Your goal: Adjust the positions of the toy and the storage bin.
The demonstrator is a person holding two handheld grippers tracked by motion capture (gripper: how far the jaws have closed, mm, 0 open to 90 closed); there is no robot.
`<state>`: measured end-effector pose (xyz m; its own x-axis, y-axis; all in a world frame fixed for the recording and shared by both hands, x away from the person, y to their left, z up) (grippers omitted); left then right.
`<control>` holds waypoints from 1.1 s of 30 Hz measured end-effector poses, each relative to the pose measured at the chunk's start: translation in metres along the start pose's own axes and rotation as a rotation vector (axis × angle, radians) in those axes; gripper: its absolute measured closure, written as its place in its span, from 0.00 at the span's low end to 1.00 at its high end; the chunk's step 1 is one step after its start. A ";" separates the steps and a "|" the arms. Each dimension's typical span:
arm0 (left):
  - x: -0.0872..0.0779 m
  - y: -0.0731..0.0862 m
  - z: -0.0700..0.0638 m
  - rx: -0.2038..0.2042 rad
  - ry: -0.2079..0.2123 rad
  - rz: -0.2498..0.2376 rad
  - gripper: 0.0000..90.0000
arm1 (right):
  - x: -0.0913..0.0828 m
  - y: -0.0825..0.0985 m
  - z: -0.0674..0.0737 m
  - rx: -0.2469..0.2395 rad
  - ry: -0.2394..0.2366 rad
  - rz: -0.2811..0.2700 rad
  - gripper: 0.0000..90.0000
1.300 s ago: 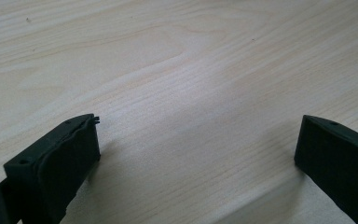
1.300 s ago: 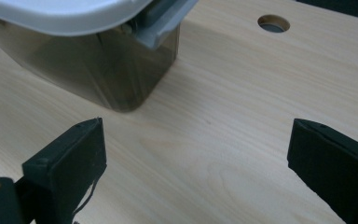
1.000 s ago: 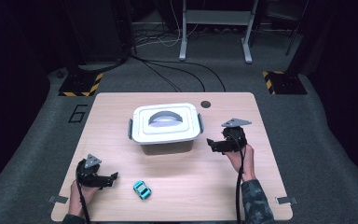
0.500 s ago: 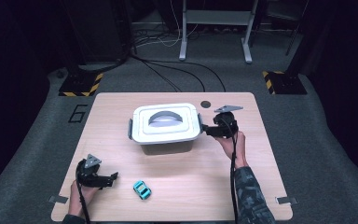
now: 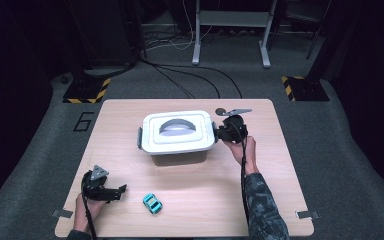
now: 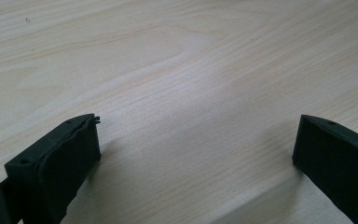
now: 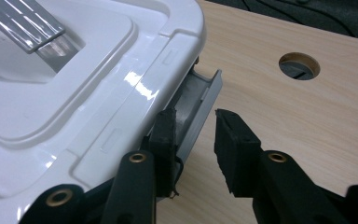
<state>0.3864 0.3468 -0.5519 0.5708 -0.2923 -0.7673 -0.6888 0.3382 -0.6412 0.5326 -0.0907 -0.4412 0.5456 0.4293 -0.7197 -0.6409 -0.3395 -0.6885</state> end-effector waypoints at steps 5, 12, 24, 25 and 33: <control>0.000 0.000 0.000 -0.005 -0.003 -0.002 0.01 | 0.002 -0.001 0.002 0.019 -0.004 0.010 0.84; 0.000 0.000 0.000 -0.005 -0.004 -0.004 0.01 | 0.000 0.000 0.004 0.067 0.013 0.003 0.88; -0.001 0.000 0.000 0.003 -0.004 0.002 0.01 | -0.012 0.011 -0.001 0.117 0.042 0.006 0.89; -0.001 0.000 0.000 0.003 -0.004 0.002 0.01 | -0.015 0.014 -0.002 0.117 0.047 0.005 0.89; -0.001 0.000 0.000 0.004 -0.003 0.002 0.01 | -0.026 0.025 -0.007 0.158 0.055 0.007 0.90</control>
Point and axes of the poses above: each handheld gripper's, and its own axes: x roughly forward along the jaws, y roughly out of its underside, z roughly to its left, the point moved 3 cm from there along x, roughly forward along the jaws, and after that the axes turned 6 degrees about z, right-handed, at the moved point
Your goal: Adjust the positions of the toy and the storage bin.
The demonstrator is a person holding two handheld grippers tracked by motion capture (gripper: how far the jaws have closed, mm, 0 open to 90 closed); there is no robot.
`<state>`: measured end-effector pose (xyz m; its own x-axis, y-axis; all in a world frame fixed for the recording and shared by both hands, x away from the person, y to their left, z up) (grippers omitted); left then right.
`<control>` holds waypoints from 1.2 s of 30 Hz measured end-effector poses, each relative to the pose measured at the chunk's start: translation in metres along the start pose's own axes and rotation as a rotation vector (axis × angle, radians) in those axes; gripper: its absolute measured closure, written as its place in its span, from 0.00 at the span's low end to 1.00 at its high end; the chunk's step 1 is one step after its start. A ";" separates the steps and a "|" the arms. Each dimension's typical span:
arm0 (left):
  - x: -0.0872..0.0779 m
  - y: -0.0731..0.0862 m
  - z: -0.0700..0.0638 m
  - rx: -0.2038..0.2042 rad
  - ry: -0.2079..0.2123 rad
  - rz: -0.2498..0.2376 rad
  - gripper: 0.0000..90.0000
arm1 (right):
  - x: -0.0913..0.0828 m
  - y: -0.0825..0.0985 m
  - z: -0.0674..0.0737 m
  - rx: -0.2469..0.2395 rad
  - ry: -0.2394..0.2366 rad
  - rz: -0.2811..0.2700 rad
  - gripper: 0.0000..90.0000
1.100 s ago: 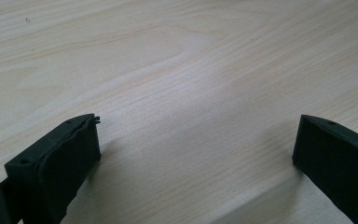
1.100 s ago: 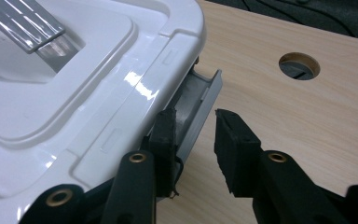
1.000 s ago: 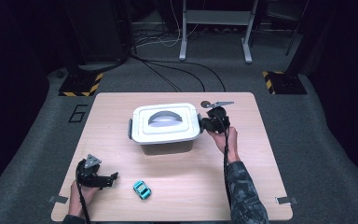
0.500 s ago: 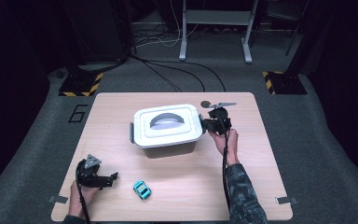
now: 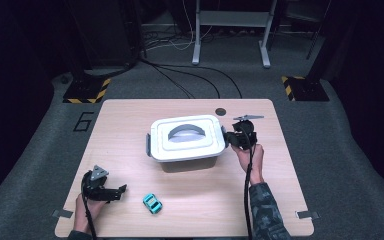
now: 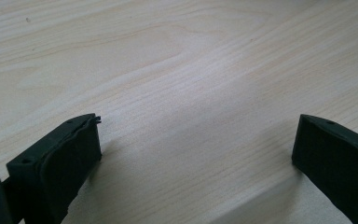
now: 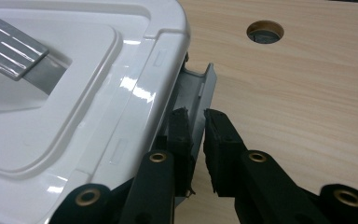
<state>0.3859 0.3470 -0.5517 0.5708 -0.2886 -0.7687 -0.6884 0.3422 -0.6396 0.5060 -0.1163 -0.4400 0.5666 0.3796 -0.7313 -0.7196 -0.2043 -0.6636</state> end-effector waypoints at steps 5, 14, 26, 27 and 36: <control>0.000 0.000 0.000 -0.001 0.000 0.000 0.01 | -0.006 0.007 -0.005 0.033 -0.002 -0.014 0.90; 0.000 0.000 0.000 -0.001 -0.001 0.000 0.01 | -0.016 0.016 -0.011 0.045 0.011 -0.007 0.90; 0.000 0.000 0.000 0.000 0.000 0.000 0.01 | -0.033 0.026 -0.025 0.010 0.044 0.002 0.77; 0.000 0.000 0.000 -0.001 -0.001 0.000 0.01 | -0.036 0.026 -0.026 0.006 0.041 0.006 0.74; 0.000 0.000 0.000 -0.001 0.000 0.000 0.01 | -0.061 0.019 -0.031 -0.080 0.061 -0.025 0.36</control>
Point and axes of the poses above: each handheld gripper's, and its own axes: x roughly forward along the jaws, y roughly out of its underside, z roughly to its left, the point moved 3 cm from there along x, roughly forward along the jaws, and after that the axes turned 6 degrees about z, right-handed, at the moved point
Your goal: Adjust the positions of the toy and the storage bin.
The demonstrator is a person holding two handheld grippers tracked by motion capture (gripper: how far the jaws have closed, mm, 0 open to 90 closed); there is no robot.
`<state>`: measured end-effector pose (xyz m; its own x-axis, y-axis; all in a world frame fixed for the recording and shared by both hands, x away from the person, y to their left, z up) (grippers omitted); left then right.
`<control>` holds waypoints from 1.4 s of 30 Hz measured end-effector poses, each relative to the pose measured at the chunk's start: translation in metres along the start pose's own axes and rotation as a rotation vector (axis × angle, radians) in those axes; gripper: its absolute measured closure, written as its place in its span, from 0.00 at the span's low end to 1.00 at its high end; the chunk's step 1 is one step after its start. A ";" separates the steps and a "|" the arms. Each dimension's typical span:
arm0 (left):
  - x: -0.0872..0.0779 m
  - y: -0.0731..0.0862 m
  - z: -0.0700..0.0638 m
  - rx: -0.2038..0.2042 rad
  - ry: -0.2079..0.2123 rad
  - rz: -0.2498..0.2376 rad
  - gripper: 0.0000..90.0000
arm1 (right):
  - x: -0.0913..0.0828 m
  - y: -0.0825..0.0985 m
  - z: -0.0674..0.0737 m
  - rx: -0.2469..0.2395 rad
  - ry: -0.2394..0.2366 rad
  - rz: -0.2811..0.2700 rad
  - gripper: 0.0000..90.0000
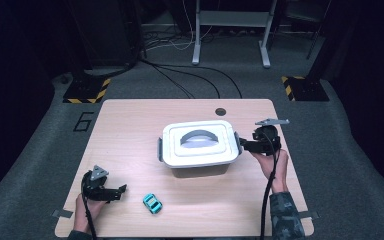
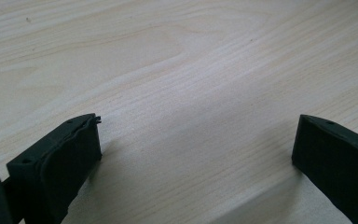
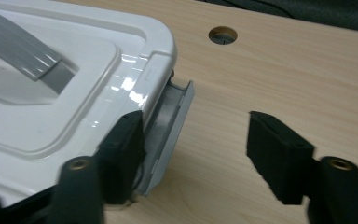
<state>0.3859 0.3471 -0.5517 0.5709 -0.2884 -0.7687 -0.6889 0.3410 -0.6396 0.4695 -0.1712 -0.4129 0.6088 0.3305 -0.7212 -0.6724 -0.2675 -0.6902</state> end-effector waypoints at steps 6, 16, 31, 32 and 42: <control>0.000 0.000 0.000 0.000 0.001 0.000 0.01 | -0.015 -0.018 0.024 -0.145 -0.061 0.003 0.16; 0.000 0.000 0.000 0.000 0.001 0.000 0.01 | 0.006 -0.044 0.069 -0.329 -0.142 0.057 0.10; 0.000 0.000 0.000 -0.001 0.002 0.004 0.01 | 0.050 -0.059 0.097 -0.432 -0.202 0.136 0.51; 0.000 0.000 0.000 -0.001 0.001 0.001 0.01 | 0.050 -0.059 0.096 -0.426 -0.199 0.125 0.57; 0.000 0.000 0.000 -0.001 0.002 0.002 0.01 | 0.045 -0.054 0.091 -0.431 -0.170 0.119 0.66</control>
Point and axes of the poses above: each handheld gripper's, and its own axes: x roughly forward along the jaws, y roughly out of its underside, z roughly to its left, the point moved 3 cm from there along x, roughly forward along the jaws, and after that the axes turned 6 degrees about z, right-handed, at the moved point
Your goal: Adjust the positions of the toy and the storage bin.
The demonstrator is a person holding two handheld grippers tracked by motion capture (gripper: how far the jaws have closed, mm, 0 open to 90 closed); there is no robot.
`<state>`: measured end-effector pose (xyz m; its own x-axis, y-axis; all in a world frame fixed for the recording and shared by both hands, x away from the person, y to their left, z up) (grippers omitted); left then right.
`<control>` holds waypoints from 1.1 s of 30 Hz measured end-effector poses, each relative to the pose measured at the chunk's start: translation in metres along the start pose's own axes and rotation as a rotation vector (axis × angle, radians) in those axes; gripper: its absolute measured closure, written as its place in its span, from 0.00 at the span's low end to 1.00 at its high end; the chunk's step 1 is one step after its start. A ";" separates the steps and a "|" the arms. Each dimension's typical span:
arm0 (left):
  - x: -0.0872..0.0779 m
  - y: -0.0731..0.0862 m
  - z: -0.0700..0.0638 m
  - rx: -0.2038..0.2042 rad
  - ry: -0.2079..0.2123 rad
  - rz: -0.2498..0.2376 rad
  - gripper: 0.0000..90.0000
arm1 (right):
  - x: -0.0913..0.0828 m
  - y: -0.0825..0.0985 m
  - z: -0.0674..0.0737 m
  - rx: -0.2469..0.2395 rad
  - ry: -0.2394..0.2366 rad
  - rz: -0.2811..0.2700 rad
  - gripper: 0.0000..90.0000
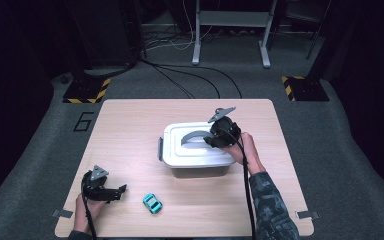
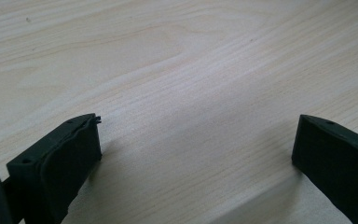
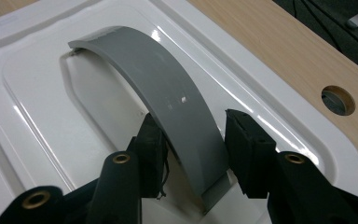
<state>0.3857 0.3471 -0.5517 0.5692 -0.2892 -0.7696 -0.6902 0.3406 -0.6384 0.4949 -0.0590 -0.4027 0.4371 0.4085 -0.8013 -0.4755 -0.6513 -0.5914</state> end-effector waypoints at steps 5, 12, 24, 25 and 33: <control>0.000 0.000 0.000 0.000 0.000 -0.001 0.01 | -0.006 0.007 0.002 0.008 0.016 0.002 0.67; 0.000 0.000 0.000 0.000 0.000 -0.001 0.01 | -0.015 0.020 0.003 0.051 0.032 -0.001 0.68; 0.000 0.000 0.000 -0.002 -0.001 0.000 0.01 | -0.033 0.041 0.011 0.125 0.007 0.027 0.65; 0.000 0.000 0.000 -0.002 -0.001 -0.001 0.01 | -0.034 0.042 0.011 0.122 -0.011 0.023 0.61; 0.000 0.000 0.000 -0.002 -0.002 -0.001 0.01 | -0.031 0.023 0.012 0.057 -0.068 -0.014 0.54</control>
<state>0.3855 0.3469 -0.5517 0.5704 -0.2879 -0.7692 -0.6908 0.3384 -0.6390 0.4616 -0.0787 -0.3927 0.3920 0.4606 -0.7963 -0.5133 -0.6088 -0.6048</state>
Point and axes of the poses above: each handheld gripper's, and its own axes: x roughly forward along the jaws, y roughly out of its underside, z roughly to its left, the point moved 3 cm from there along x, roughly forward along the jaws, and after that the axes turned 6 degrees about z, right-handed, at the moved point
